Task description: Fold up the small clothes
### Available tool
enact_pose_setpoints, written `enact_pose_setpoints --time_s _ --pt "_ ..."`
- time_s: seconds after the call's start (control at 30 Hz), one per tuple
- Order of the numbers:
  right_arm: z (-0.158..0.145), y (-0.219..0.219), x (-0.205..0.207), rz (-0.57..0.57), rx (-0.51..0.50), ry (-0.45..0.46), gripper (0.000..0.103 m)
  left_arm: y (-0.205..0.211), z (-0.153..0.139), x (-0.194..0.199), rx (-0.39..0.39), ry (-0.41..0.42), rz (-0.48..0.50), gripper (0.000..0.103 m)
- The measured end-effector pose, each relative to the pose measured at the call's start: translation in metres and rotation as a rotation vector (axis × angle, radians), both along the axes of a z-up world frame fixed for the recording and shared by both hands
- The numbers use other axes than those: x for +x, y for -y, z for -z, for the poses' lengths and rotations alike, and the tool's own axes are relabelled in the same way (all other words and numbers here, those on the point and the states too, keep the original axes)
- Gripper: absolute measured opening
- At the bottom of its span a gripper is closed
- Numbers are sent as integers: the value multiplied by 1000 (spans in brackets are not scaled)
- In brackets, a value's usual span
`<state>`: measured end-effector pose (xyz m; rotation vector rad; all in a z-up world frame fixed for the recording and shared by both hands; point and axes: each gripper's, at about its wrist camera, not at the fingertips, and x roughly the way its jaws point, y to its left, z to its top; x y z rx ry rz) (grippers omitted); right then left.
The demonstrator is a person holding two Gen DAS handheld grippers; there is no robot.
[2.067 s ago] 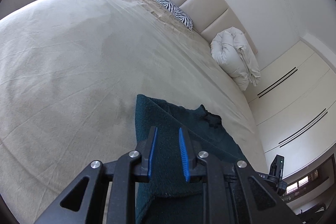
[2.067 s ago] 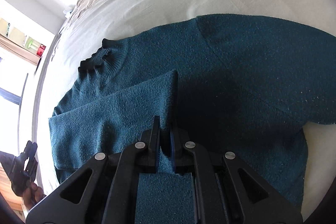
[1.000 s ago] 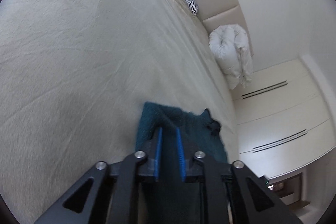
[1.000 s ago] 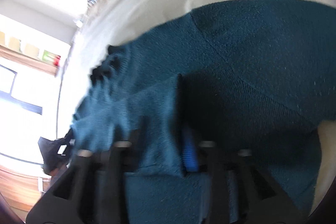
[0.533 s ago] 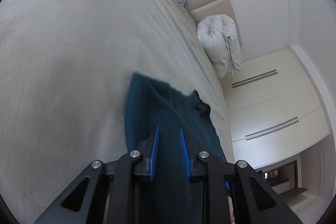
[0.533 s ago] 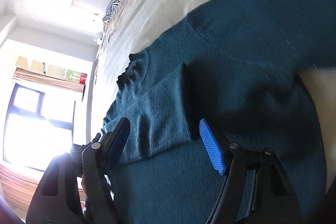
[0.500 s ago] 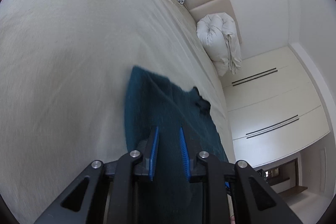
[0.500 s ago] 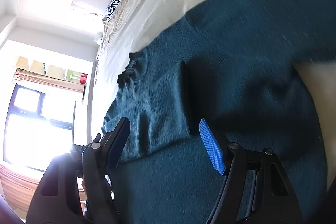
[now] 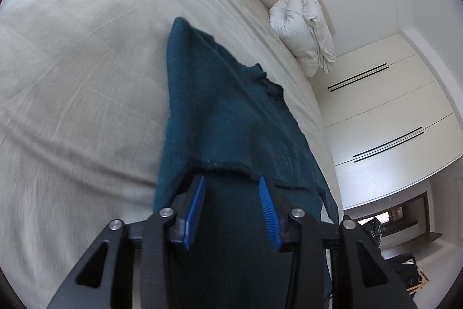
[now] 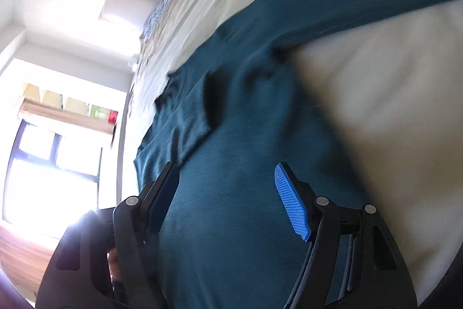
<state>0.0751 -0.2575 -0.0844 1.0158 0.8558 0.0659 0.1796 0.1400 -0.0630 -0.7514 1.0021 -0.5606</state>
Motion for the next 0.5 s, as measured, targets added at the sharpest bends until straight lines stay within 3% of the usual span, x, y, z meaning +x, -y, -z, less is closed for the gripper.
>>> enact_pose_setpoints --time_s 0.17,0.3,0.37,0.5 --pt "4 89 -54 265 -44 -31 68 19 -33 -33 -5 87 -16 70" --pt "22 166 -96 528 28 -48 65 46 -40 -43 -20 95 1 70" --pt "28 193 -108 603 95 -8 65 61 -39 -44 -15 85 16 70" --pt "36 226 -102 669 105 -6 63 88 -29 -39 -14 38 48 70"
